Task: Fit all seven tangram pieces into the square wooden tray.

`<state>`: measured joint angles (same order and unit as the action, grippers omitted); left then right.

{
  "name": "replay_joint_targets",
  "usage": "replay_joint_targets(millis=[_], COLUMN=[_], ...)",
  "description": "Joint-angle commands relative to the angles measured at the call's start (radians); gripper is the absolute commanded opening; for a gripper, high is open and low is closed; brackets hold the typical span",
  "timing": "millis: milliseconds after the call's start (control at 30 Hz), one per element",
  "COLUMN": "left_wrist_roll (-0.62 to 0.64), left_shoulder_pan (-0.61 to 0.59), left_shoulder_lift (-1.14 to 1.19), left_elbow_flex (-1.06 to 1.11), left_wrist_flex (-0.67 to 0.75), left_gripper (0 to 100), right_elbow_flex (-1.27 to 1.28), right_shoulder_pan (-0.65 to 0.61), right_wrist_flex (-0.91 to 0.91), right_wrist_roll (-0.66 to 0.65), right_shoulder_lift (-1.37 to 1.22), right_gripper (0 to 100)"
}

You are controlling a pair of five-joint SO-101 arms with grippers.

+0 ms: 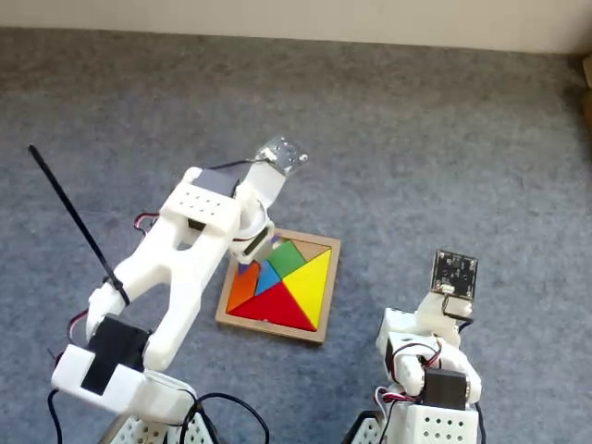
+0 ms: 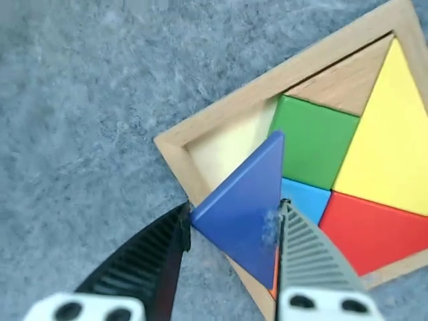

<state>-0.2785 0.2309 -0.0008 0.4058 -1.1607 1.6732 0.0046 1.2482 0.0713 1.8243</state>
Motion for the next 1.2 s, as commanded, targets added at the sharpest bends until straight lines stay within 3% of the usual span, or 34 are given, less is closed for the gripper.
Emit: replay_joint_targets(millis=[0,200,433,733,1000,1167], left_wrist_roll=[-0.008,0.066,0.075,0.114,0.149,0.149], left_shoulder_pan=[0.013,0.007,0.002,-0.094,-0.177,-0.177], left_shoulder_lift=[-0.054,-0.058,-0.065,-0.116,-0.122,-0.061], left_elbow_flex=[-0.002,-0.004,-0.004,-0.004,0.101,0.101], left_wrist_flex=[0.026,0.026,0.025,0.035,0.262,0.311], left_gripper=[16,27,27,27,27,27], right_elbow_flex=[0.156,0.156,0.156,0.156,0.156,0.156], right_shoulder_pan=[0.019,0.021,0.021,0.021,0.021,0.021], right_wrist_flex=[0.002,0.002,0.002,0.002,0.002,0.002], right_wrist_roll=[-0.008,-0.008,-0.008,-0.008,-0.008,-0.008], right_shoulder_lift=[0.028,0.028,0.028,0.028,0.028,0.028], right_gripper=[1.6,1.6,1.6,1.6,1.6,1.6])
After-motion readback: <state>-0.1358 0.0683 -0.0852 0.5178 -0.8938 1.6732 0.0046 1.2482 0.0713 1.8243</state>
